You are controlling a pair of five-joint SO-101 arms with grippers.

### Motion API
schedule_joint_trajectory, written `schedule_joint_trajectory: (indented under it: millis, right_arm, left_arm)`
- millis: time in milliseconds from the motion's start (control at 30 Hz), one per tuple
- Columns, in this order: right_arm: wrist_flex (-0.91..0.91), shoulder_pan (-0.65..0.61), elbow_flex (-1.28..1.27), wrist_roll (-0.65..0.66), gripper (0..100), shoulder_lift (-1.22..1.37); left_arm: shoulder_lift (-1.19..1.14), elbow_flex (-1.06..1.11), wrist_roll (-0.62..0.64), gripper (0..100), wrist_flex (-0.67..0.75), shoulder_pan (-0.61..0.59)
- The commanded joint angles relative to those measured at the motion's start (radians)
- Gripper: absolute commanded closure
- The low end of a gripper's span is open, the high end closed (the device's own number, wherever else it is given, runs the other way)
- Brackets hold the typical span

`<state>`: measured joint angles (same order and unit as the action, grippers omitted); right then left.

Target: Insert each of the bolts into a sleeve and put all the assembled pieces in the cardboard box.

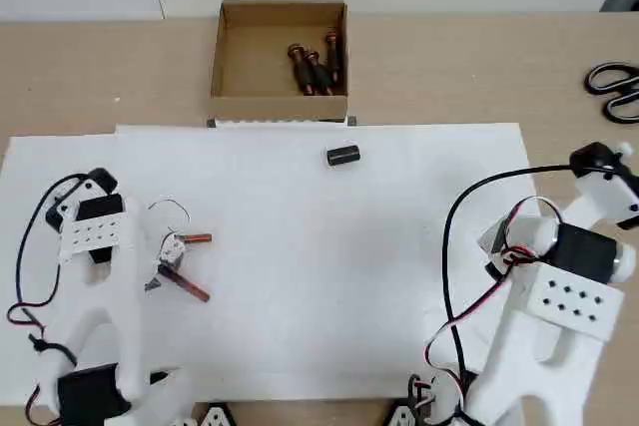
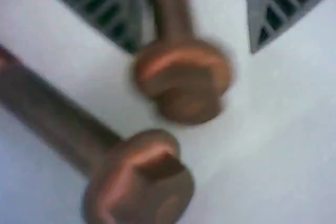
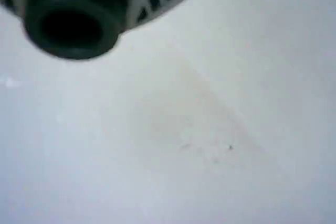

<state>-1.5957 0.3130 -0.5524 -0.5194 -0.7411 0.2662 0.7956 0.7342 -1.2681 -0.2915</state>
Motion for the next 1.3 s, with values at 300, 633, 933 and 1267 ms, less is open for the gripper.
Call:
schedule_joint_trajectory:
  millis: [300, 633, 933, 1267]
  right_arm:
    - [0.005, 0.012, 0.006, 0.011, 99.6, -0.019]
    - [0.005, 0.012, 0.005, 0.011, 99.6, -0.019]
    - [0.005, 0.012, 0.005, 0.011, 99.6, -0.019]
    - [0.004, 0.012, 0.005, 0.011, 99.6, -0.025]
  left_arm:
    - [0.003, 0.058, -0.008, 99, 0.112, -0.005]
    - [0.002, 0.124, -0.009, 98, 0.169, -0.005]
    - [-0.058, 0.148, -0.044, 96, 0.175, -0.008]
    - [-0.21, 0.031, -0.04, 100, 0.147, -0.008]
